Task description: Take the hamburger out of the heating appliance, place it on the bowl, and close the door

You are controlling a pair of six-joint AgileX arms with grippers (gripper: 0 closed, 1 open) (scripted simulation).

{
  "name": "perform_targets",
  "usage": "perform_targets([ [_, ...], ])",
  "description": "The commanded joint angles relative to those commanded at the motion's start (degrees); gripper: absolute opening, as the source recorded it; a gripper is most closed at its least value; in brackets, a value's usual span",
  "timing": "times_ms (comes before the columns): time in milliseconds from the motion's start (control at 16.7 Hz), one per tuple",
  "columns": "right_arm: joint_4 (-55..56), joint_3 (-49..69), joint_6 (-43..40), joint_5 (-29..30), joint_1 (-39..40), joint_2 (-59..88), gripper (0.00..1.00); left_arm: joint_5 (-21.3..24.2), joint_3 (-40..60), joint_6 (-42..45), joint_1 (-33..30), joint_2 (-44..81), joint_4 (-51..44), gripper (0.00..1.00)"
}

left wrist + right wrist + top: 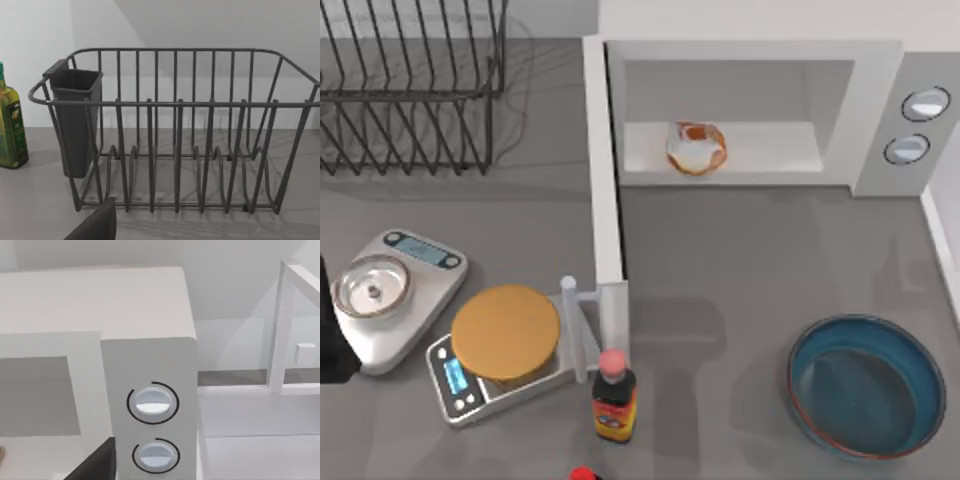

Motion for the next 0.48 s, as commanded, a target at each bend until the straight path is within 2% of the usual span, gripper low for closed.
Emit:
perform_targets([
  [480,15.1,23.8,5.2,11.9,12.2,47.2,1.00,0.0,0.0,0.0,0.0,0.0,0.0,1.00],
])
